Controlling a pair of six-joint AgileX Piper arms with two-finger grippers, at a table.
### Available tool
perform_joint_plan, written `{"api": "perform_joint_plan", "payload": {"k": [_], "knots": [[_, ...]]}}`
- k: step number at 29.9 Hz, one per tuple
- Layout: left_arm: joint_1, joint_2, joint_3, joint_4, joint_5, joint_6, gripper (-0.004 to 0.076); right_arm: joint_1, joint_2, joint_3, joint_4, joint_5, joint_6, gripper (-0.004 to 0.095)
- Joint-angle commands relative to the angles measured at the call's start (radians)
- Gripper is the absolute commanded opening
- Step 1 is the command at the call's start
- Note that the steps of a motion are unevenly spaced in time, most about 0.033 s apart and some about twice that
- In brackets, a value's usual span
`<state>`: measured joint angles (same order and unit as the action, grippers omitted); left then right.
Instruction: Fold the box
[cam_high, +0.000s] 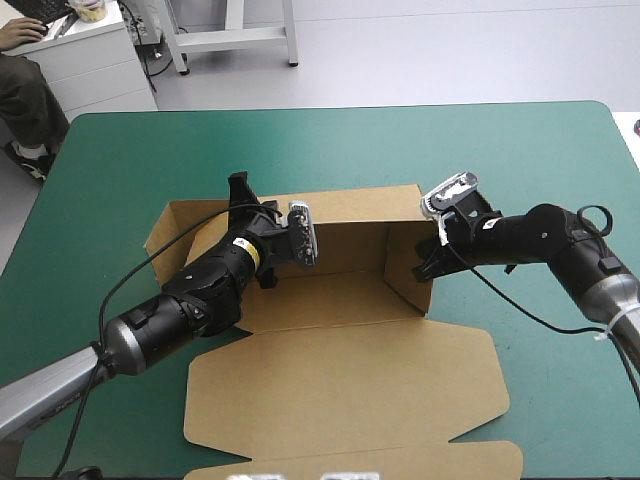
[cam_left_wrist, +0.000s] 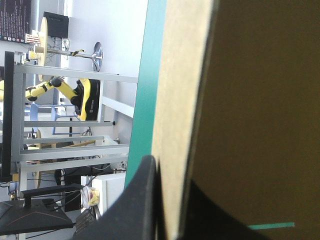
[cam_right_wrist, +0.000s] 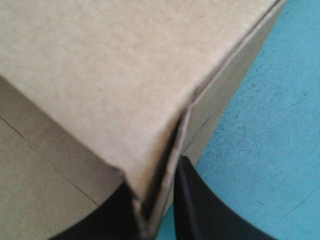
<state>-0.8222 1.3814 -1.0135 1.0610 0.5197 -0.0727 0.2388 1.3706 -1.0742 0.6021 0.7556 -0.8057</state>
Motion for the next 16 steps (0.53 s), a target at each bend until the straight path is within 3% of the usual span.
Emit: {"api": "perform_joint_plan", "payload": {"k": [1,6,13,16], "knots": [[-0.009,-0.016,-0.014,-0.08,-0.07,-0.036,-0.0009,0.008,-0.03,-0.026,0.108,0.036,-0.048,-0.0018],[-0.02,-0.018,-0.016,-0.127,-0.143,-0.036,0.0043,0.008,-0.03,-0.026,0.082,-0.023,-0.014,-0.0006],[-0.115,-0.018,-0.029,-0.124,-0.133,-0.078,0.0463,0.008,-0.03,-0.026,-0.213,-0.162,0.284,0.0002],[-0.146,-0.018,-0.067,-0.124,-0.102,-0.112,0.0512,0.008,-0.03,-0.026,-0.326,-0.213,0.432,0.0002]]}}
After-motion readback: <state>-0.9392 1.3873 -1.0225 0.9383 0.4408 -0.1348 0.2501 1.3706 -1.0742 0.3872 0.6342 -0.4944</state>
